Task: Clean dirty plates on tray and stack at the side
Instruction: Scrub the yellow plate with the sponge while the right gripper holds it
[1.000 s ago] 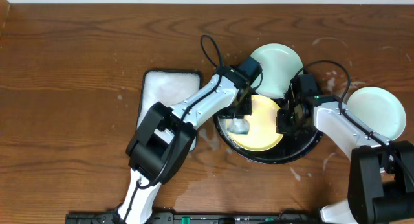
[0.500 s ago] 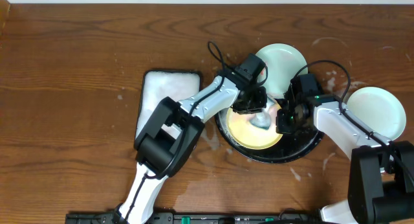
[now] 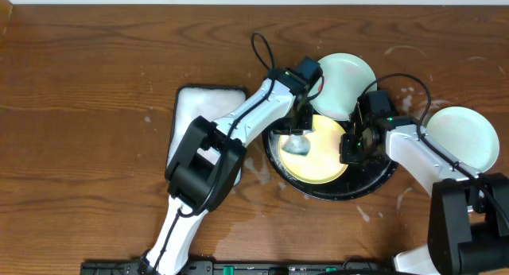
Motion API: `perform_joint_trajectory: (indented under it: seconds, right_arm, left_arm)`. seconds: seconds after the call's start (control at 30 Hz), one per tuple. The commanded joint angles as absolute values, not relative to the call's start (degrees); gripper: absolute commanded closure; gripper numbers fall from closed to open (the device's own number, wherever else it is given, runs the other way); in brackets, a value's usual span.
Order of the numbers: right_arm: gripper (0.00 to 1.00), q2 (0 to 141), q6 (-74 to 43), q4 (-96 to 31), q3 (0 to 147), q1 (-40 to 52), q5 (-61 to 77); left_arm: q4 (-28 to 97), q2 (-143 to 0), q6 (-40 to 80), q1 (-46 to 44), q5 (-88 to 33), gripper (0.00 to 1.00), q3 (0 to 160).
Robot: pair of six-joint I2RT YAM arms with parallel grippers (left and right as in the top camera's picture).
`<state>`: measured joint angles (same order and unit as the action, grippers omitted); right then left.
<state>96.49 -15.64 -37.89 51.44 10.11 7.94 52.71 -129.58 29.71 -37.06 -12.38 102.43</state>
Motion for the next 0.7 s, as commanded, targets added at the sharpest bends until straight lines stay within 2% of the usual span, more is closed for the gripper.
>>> perform_joint_trajectory:
  seconds: [0.0,0.1,0.33,0.5,0.67]
  right_arm:
    - [0.99,99.0,-13.2,-38.6,50.0,10.5,3.2]
    - [0.99,99.0,-13.2,-38.6,50.0,10.6,3.2]
    - [0.99,99.0,-13.1,-38.6,50.0,10.5,3.2]
    - [0.99,99.0,-13.0,-38.5,50.0,10.6,3.2]
    - [0.99,99.0,-13.0,-38.5,50.0,10.6,3.2]
  left_arm:
    - [56.9,-133.3,32.9,-34.6,3.0,0.92,102.4]
    - [56.0,-133.5,35.3,-36.3,0.1,0.92,101.7]
    - [43.5,-134.3,35.7,-41.2,-8.9,0.89,101.2]
    - [46.2,-134.3,35.7,-42.5,-18.8,0.89,101.2]
    - [53.8,-134.3,35.6,-42.3,-19.7,0.89,101.2]
